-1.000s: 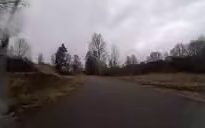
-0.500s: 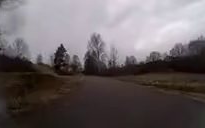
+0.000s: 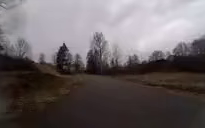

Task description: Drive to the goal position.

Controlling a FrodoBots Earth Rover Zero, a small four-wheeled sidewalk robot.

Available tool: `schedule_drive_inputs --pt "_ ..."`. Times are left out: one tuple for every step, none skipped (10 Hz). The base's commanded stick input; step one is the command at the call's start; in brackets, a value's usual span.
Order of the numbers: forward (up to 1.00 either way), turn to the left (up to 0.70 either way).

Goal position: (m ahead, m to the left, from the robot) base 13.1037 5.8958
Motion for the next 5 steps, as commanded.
schedule_drive_inputs --pt "0.70 0.00" --pt "0.70 0.00" --pt "0.70 0.00" --pt "0.70 0.22" --pt "0.70 0.16"
